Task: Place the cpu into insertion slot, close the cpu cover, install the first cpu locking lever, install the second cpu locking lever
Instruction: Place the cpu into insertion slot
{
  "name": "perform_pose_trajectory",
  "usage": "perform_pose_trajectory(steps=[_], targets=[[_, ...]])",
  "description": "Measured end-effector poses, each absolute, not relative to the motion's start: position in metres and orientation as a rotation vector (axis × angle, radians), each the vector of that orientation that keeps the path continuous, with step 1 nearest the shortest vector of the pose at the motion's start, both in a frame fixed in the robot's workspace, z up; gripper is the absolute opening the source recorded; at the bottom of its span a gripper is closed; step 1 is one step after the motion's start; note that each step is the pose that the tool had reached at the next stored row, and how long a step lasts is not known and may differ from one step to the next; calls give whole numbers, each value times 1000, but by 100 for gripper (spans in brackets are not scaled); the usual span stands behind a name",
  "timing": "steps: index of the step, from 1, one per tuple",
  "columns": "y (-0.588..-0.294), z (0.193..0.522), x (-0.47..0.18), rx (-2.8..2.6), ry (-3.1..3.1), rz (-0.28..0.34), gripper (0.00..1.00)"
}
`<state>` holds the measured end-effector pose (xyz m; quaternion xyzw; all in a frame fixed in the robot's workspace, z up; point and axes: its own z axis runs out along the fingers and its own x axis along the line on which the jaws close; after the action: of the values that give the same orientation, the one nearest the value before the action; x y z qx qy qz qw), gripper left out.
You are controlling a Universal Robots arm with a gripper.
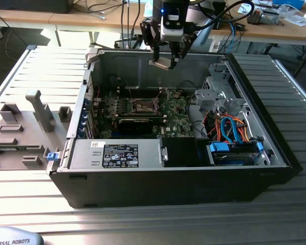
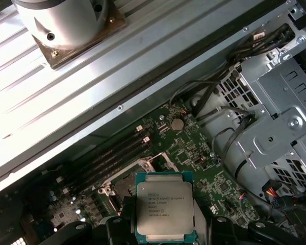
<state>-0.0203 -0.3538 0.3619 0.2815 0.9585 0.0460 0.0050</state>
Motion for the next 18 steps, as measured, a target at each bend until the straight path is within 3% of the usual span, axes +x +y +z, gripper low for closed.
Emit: perform_pose_trajectory(steps=[18], targets=[[-354, 362, -20, 936, 2983, 144, 54]])
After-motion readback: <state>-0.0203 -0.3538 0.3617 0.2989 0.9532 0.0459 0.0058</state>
